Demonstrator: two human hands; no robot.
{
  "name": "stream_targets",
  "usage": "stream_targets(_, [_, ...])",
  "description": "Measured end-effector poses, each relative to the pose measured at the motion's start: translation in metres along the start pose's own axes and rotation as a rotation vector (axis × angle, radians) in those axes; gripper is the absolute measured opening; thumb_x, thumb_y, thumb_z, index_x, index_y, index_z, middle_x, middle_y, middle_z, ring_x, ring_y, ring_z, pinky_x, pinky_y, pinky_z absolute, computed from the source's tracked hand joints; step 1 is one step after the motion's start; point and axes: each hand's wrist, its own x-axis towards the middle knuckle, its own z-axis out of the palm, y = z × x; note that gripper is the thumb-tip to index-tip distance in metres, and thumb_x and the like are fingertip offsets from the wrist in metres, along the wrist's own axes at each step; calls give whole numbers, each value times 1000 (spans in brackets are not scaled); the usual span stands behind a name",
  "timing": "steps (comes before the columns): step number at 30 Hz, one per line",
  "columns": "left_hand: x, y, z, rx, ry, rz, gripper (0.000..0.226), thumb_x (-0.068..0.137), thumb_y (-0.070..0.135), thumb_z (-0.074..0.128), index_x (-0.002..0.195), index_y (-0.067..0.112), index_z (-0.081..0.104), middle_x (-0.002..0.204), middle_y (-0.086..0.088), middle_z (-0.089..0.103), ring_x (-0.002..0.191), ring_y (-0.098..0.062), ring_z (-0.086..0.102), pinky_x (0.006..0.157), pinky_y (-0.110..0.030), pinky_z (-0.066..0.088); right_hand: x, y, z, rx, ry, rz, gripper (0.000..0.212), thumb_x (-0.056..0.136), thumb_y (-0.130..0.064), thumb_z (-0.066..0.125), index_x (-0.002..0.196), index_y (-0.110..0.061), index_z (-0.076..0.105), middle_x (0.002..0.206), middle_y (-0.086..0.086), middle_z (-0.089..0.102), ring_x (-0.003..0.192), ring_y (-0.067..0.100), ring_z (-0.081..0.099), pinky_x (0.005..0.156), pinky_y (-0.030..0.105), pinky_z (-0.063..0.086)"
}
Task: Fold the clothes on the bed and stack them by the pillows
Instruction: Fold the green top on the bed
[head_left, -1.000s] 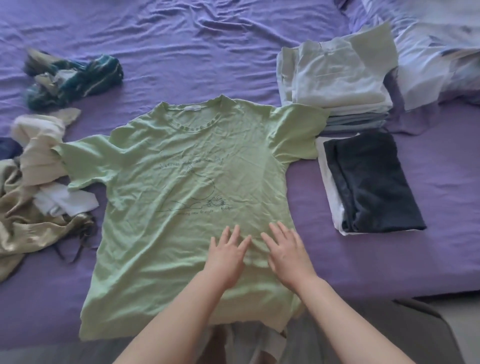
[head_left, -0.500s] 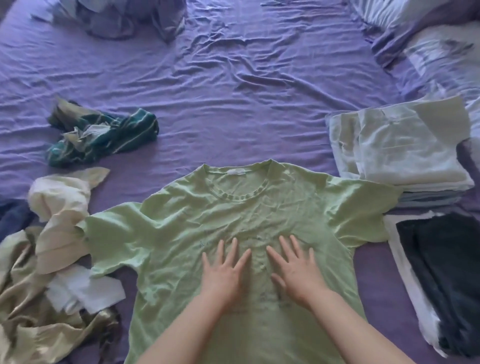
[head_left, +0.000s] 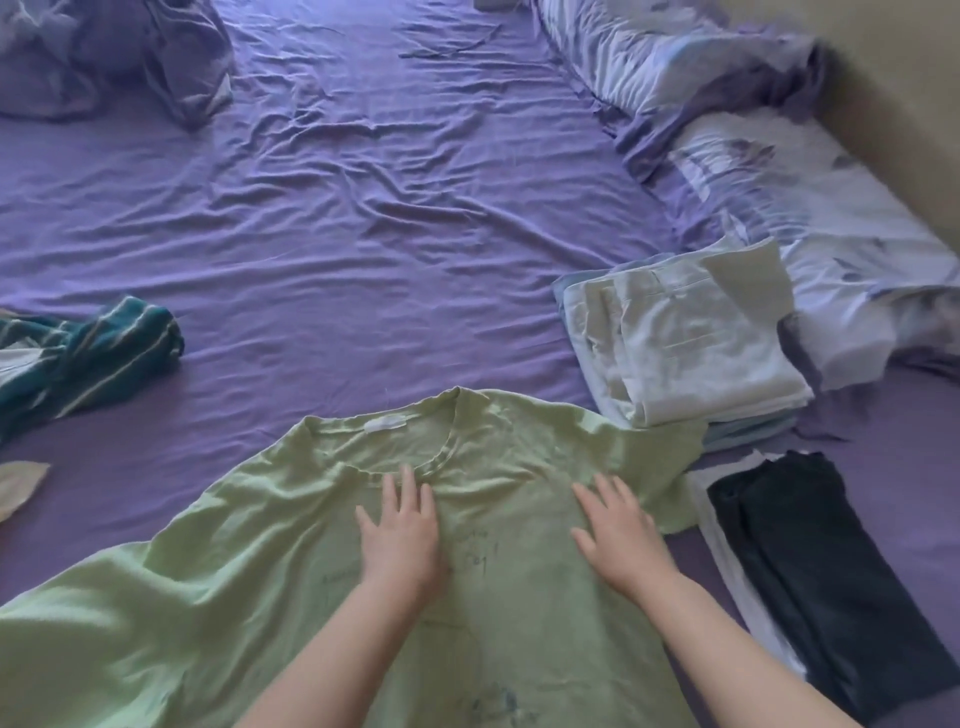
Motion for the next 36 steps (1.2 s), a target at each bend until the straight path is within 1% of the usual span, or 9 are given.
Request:
stream_targets(6, [11, 78, 24, 64, 56, 368, 67, 95, 31, 38, 150, 34, 0, 158, 0, -18, 143, -29, -23, 111, -62, -6, -6, 36, -5, 107, 200, 46, 47, 96, -22, 38, 143, -24, 31, 153, -2, 20, 140, 17, 17, 110, 31, 25])
stream_targets(13, [83, 119, -28, 77, 6, 202, 81, 86, 68, 39, 147, 44, -9, 157, 3, -23, 143, -32, -21, 104, -71, 1, 0, 57, 13, 80, 365, 172, 43, 89, -8, 54, 132, -10, 50, 140, 15, 44, 130, 32, 40, 108, 40, 34])
stream_targets(18, [83, 149, -58, -123, 124, 175, 61, 93, 44, 49, 147, 28, 25, 157, -8, 12, 145, -30, 7, 113, -52, 20, -11, 60, 31, 104, 464, 226, 49, 63, 4, 80, 109, -3, 67, 119, 24, 61, 109, 43, 59, 83, 50, 52])
stream_targets(21, [57, 171, -57, -373, 473, 443, 33, 84, 15, 65, 116, 10, 63, 116, -14, 57, 108, -34, 52, 87, -43, 48, -11, 65, 33, 172, 426, 245, 52, 70, 1, 76, 119, -6, 61, 130, 23, 54, 120, 42, 51, 93, 49, 47])
stream_targets(23, [44, 188, -57, -356, 630, 603, 27, 73, 7, 76, 100, 8, 71, 85, -12, 63, 74, -33, 60, 58, -39, 52, -13, 65, 32, 195, 392, 218, 56, 74, -4, 74, 127, -10, 57, 138, 20, 47, 127, 39, 45, 100, 45, 43])
stream_targets(27, [50, 235, -63, -137, 336, 517, 48, 94, 22, 51, 140, 22, 38, 96, -6, 67, 77, -32, 64, 52, -31, 37, -18, 69, 39, 269, 402, 90, 71, 56, 3, 80, 123, -7, 59, 133, 20, 53, 121, 37, 52, 87, 37, 52])
stream_targets(29, [58, 254, -60, -32, 238, 450, 55, 92, 11, 45, 143, 17, 23, 99, -7, 66, 78, -32, 63, 51, -32, 33, -20, 71, 44, 349, 362, 98, 72, 64, 4, 72, 130, -15, 53, 143, 14, 44, 131, 31, 43, 88, 33, 50])
stream_targets(33, [58, 266, -57, -71, 205, 384, 40, 85, -2, 43, 123, 12, 38, 92, -8, 64, 69, -32, 56, 48, -33, 32, -22, 74, 59, 388, 452, 100, 51, 90, -37, 34, 115, -79, 20, 152, -3, 28, 141, 17, 23, 112, 44, 30])
stream_targets(36, [54, 252, -53, -231, 164, 372, 15, 91, 12, 47, 105, 15, 51, 95, -6, 66, 82, -30, 61, 61, -34, 44, -28, 73, 61, 431, 476, 132, 37, 88, -50, 33, 114, -76, 27, 149, -3, 33, 138, 19, 30, 110, 46, 32])
